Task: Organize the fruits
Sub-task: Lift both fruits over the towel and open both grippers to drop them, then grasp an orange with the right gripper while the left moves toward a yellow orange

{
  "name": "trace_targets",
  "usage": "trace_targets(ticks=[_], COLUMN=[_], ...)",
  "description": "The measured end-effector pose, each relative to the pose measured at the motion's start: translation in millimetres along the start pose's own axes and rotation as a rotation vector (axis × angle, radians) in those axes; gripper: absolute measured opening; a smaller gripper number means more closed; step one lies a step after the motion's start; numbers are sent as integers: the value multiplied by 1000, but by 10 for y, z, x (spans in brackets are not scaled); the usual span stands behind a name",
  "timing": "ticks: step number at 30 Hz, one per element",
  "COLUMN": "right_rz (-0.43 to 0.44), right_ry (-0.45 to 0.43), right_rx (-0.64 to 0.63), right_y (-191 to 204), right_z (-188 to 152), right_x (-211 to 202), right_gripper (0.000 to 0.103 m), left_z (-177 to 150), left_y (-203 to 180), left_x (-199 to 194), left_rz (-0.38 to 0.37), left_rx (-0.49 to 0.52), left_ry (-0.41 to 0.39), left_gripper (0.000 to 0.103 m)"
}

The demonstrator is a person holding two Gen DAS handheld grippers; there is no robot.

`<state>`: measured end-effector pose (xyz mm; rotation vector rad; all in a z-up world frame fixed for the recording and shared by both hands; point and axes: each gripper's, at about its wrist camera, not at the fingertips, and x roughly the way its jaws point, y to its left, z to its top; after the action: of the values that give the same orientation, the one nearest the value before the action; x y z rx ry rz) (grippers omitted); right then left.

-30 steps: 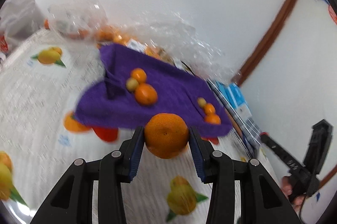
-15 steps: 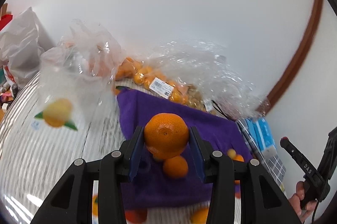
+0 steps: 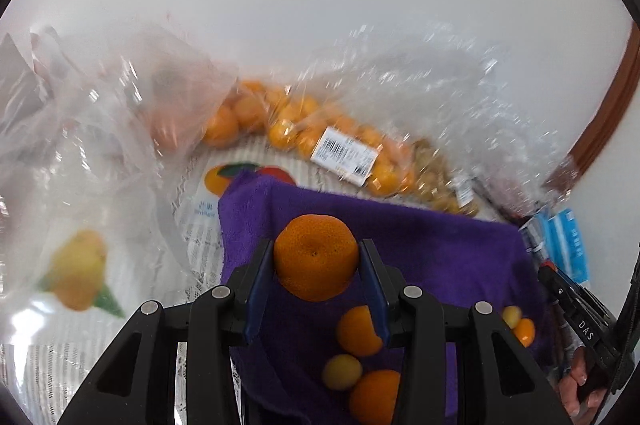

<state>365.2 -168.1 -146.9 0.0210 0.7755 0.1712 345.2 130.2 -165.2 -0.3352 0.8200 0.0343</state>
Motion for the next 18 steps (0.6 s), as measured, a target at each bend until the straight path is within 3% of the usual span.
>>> trace_targets(ticks=[5, 12, 18], right_rz=[44, 30, -27], right_ry=[88, 118, 58], right_rx=[89, 81, 60], right_y=[-129, -86, -36], right_z=[-58, -118, -136], right_x=[222, 267, -77], right_gripper=[25, 26, 52], left_z=[-46, -43, -112], left_y=[2, -45, -11], left_x=[110, 152, 113], left_rz=[9, 17, -12], left_rx=[6, 32, 23], left_ry=[35, 76, 119], left_gripper=[40, 41, 41])
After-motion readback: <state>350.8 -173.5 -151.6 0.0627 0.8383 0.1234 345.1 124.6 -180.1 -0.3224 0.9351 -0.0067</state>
